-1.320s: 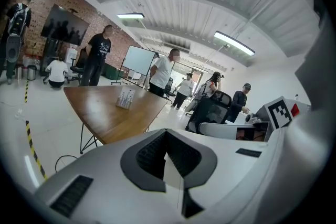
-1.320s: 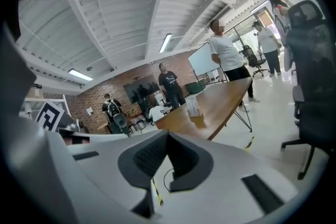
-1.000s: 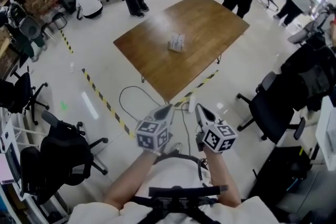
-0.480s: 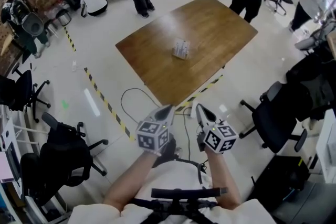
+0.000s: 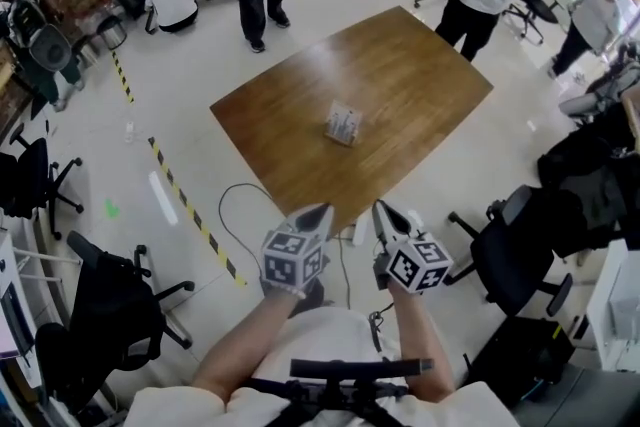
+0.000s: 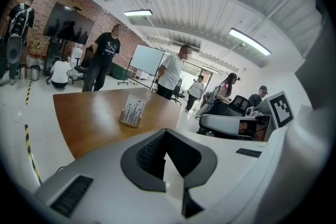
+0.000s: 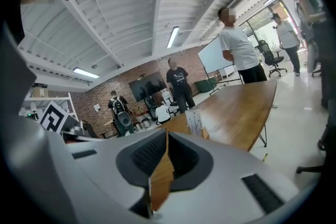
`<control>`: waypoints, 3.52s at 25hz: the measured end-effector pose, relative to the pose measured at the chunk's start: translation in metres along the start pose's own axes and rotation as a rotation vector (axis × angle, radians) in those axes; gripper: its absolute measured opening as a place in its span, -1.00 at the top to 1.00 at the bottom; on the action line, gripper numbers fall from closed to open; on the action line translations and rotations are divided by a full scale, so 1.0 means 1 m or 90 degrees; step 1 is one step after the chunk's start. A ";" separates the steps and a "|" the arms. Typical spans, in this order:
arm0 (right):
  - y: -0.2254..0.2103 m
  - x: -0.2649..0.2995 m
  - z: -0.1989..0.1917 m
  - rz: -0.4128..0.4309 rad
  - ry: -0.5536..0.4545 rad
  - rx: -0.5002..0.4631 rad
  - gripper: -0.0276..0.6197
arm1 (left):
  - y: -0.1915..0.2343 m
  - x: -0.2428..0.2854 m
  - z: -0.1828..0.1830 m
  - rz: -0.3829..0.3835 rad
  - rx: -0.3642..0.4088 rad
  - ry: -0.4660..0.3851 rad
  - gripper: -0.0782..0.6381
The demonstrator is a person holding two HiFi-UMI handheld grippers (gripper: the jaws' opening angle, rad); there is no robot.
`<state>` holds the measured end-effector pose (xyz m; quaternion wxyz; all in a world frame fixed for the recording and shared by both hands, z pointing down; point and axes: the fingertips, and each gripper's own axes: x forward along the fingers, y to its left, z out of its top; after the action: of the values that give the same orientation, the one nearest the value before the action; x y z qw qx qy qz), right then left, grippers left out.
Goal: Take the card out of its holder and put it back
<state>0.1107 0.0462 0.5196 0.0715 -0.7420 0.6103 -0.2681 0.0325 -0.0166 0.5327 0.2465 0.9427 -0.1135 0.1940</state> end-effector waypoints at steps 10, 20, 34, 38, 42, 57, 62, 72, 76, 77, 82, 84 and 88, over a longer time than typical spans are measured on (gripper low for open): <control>-0.023 0.055 0.031 -0.005 -0.008 -0.007 0.81 | 0.035 0.038 0.030 -0.012 -0.002 0.009 0.79; -0.060 0.090 0.055 0.001 0.002 -0.031 0.80 | 0.045 0.078 0.041 -0.014 -0.005 0.023 0.79; -0.116 0.174 0.069 0.117 0.119 -0.101 0.30 | 0.065 0.142 0.057 0.085 -0.057 0.000 0.79; -0.127 0.199 0.064 0.135 0.145 -0.125 0.30 | 0.068 0.155 0.061 0.097 -0.068 -0.003 0.79; -0.131 0.220 0.056 0.156 0.165 -0.139 0.30 | 0.075 0.162 0.063 0.108 -0.078 -0.010 0.79; -0.135 0.271 0.024 0.209 0.236 -0.174 0.23 | 0.093 0.180 0.063 0.143 -0.102 -0.015 0.79; -0.133 0.283 0.016 0.226 0.246 -0.188 0.34 | 0.099 0.181 0.059 0.154 -0.112 -0.015 0.79; -0.124 0.297 0.002 0.259 0.258 -0.207 0.63 | 0.110 0.176 0.057 0.174 -0.128 -0.024 0.79; -0.121 0.301 0.001 0.265 0.262 -0.208 0.74 | 0.115 0.174 0.058 0.180 -0.134 -0.024 0.79; -0.120 0.302 0.001 0.267 0.264 -0.210 0.74 | 0.116 0.174 0.058 0.180 -0.136 -0.023 0.79; -0.118 0.302 0.000 0.269 0.266 -0.223 0.80 | 0.120 0.172 0.056 0.182 -0.143 -0.026 0.79; -0.119 0.302 0.000 0.269 0.265 -0.224 0.81 | 0.120 0.171 0.055 0.184 -0.144 -0.025 0.79; -0.119 0.301 0.003 0.269 0.261 -0.222 0.84 | 0.118 0.172 0.055 0.183 -0.142 -0.024 0.79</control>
<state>0.2488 -0.2096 0.6622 -0.1269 -0.5308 0.7889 -0.2823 0.1670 -0.1660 0.6106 0.3174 0.8869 -0.2728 0.1958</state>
